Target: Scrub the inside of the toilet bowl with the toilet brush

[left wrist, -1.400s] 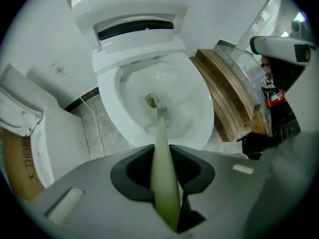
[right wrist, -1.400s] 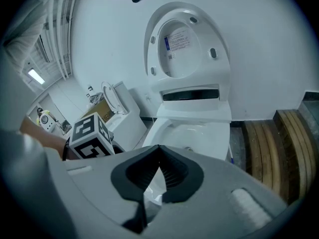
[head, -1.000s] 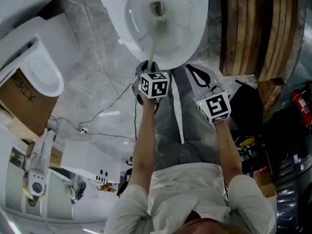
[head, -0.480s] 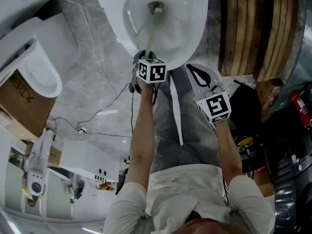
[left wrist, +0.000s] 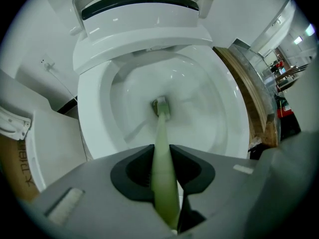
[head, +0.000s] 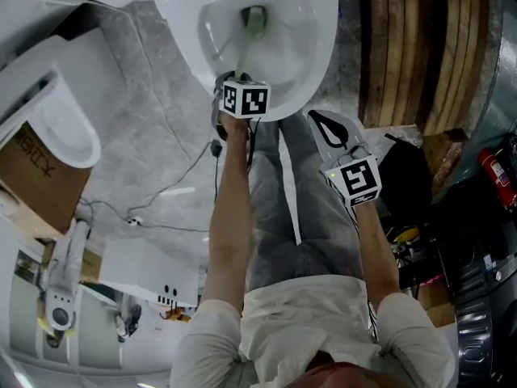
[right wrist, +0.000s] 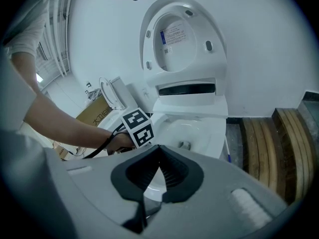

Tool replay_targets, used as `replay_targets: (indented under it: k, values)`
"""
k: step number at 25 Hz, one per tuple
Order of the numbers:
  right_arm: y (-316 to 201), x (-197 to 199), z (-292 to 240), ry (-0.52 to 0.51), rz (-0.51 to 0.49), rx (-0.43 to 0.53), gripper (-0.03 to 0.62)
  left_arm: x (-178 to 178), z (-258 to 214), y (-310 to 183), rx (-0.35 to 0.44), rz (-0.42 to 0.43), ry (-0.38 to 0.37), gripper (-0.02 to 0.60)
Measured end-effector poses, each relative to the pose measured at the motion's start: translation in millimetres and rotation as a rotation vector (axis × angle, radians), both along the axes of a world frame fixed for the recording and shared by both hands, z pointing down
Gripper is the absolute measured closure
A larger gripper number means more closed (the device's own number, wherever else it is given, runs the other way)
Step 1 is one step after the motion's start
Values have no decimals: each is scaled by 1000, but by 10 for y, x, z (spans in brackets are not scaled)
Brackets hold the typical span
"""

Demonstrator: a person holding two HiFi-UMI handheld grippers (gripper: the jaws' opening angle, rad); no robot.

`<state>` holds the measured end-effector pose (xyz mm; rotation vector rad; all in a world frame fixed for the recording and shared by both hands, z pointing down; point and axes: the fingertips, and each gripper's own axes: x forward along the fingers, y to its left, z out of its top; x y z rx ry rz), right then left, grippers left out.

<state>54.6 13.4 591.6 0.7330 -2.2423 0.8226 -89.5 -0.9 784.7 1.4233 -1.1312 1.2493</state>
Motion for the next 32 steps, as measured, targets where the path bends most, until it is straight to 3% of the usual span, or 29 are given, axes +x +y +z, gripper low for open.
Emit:
replay_targets:
  k: [10, 19, 24, 32]
  values:
    - [15, 21, -114, -4, 2, 33, 591, 14, -228, 234, 15, -47, 39, 469]
    - [-16, 95, -401, 7, -10, 95, 591, -133, -751, 510, 127, -171, 132, 471]
    - [-30, 129, -751, -7, -19, 131, 591, -156, -1310, 636, 202, -173, 159, 471]
    - [-171, 140, -1418, -34, -15, 194, 591, -66, -2595, 418, 423, -181, 231, 469]
